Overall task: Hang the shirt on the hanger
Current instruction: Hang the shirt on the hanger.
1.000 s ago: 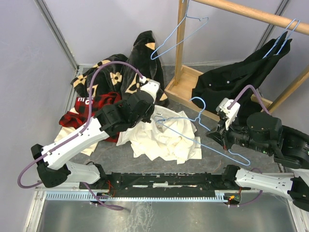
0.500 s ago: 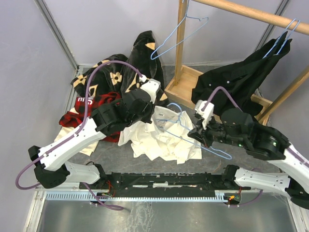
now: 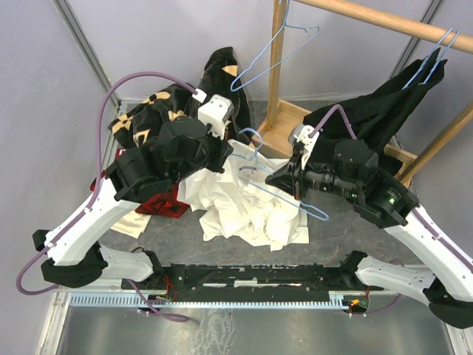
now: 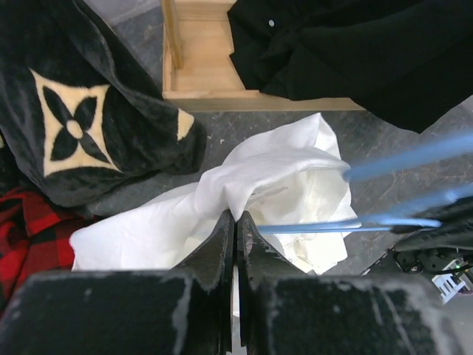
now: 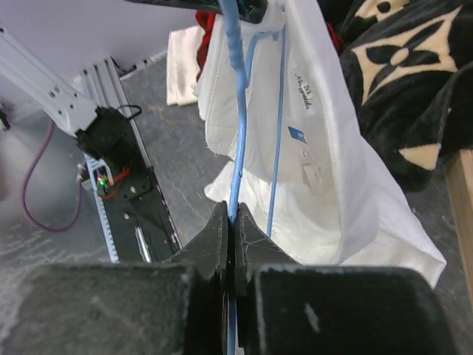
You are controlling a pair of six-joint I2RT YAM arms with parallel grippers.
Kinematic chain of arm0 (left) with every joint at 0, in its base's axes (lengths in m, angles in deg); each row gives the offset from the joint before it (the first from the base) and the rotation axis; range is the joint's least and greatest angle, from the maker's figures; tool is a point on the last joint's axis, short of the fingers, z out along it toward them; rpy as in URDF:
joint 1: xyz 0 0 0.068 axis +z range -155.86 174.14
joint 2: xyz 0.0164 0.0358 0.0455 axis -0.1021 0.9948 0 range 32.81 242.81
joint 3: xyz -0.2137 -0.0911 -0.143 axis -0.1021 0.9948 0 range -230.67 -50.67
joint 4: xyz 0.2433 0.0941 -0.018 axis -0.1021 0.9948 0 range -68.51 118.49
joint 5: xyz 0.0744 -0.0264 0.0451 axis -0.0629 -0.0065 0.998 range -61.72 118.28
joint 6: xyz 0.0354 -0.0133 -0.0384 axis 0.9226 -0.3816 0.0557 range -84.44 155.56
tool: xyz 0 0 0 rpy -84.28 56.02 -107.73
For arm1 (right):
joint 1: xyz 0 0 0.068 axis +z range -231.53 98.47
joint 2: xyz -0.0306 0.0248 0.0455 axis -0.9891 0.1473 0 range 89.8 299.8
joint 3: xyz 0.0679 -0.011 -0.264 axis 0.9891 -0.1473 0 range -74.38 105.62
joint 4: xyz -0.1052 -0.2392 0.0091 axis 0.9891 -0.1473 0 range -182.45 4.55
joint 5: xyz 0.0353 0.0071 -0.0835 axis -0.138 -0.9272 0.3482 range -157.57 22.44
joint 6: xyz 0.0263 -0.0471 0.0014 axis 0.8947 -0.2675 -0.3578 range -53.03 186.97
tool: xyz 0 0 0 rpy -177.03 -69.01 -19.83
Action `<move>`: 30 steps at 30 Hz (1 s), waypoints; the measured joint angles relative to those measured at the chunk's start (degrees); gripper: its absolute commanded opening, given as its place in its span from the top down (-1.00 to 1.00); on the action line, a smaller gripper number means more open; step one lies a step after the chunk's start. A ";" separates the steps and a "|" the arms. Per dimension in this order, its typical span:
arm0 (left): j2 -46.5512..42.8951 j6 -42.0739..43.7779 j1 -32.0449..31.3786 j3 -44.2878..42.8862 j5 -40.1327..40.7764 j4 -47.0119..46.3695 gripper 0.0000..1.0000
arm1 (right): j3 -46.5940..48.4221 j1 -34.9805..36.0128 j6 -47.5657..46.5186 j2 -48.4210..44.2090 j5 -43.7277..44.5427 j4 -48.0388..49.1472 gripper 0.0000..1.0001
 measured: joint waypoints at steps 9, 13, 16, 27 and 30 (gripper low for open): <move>4.79 3.58 0.00 -10.27 -0.15 2.99 0.95 | -6.84 -11.47 11.37 3.30 -13.07 20.92 1.00; 8.11 4.79 0.00 -16.06 -1.11 3.78 0.95 | -10.95 -12.72 14.99 2.05 -11.65 29.92 1.00; 10.47 5.42 0.00 -19.50 -2.91 4.09 0.95 | -13.27 -12.94 16.55 -0.02 -8.07 33.92 1.00; 14.64 6.19 -1.25 -20.13 -10.08 2.43 0.95 | -14.45 -13.11 17.38 -9.20 4.28 27.43 1.00; 13.09 6.16 -1.46 -15.89 -10.45 1.86 0.95 | -13.70 -13.14 14.67 -9.31 0.15 21.09 1.00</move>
